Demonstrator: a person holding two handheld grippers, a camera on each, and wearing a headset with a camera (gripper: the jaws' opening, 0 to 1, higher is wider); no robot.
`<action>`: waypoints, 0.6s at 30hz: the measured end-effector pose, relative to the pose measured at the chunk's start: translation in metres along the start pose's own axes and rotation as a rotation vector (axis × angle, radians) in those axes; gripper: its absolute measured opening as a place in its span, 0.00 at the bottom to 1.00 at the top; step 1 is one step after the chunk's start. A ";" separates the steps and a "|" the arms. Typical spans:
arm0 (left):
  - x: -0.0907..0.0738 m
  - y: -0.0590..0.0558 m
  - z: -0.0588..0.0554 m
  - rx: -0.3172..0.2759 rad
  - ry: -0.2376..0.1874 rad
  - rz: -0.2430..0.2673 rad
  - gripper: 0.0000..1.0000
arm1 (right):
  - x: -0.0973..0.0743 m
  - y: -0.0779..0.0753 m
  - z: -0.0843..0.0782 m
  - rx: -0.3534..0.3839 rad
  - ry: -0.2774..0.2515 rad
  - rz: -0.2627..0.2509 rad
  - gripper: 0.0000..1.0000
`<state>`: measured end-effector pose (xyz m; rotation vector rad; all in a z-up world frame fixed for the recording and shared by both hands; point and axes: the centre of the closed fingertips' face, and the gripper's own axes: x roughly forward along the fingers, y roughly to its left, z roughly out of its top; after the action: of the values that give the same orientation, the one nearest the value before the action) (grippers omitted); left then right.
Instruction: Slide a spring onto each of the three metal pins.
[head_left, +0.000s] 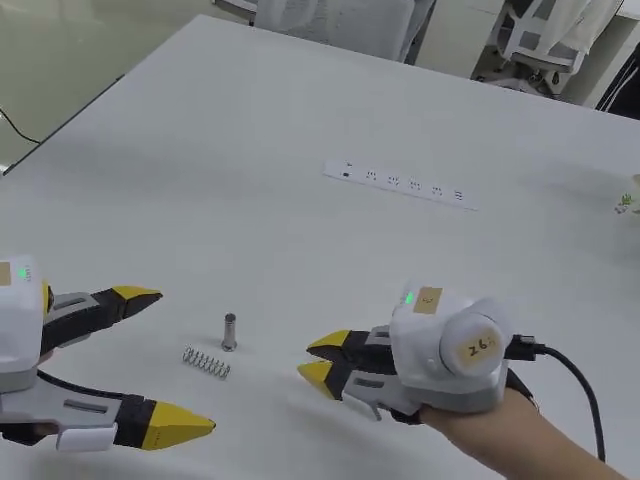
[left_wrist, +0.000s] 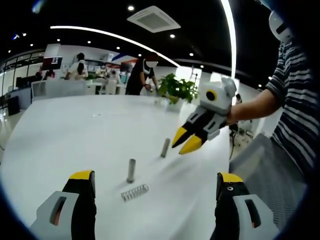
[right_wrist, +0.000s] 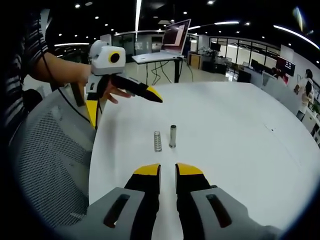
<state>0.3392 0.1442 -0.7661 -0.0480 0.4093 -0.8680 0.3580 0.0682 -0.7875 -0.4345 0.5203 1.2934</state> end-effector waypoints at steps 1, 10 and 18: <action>0.000 0.000 0.000 0.000 0.000 0.001 0.98 | 0.002 0.002 0.002 -0.004 -0.002 0.005 0.09; -0.003 0.002 0.000 -0.001 0.000 0.008 0.98 | 0.025 0.008 0.019 -0.020 -0.021 0.036 0.09; -0.007 0.005 0.000 -0.003 -0.002 0.013 0.98 | 0.045 0.011 0.023 -0.022 -0.011 0.053 0.09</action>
<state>0.3390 0.1526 -0.7646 -0.0488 0.4083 -0.8543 0.3588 0.1193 -0.7959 -0.4345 0.5116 1.3530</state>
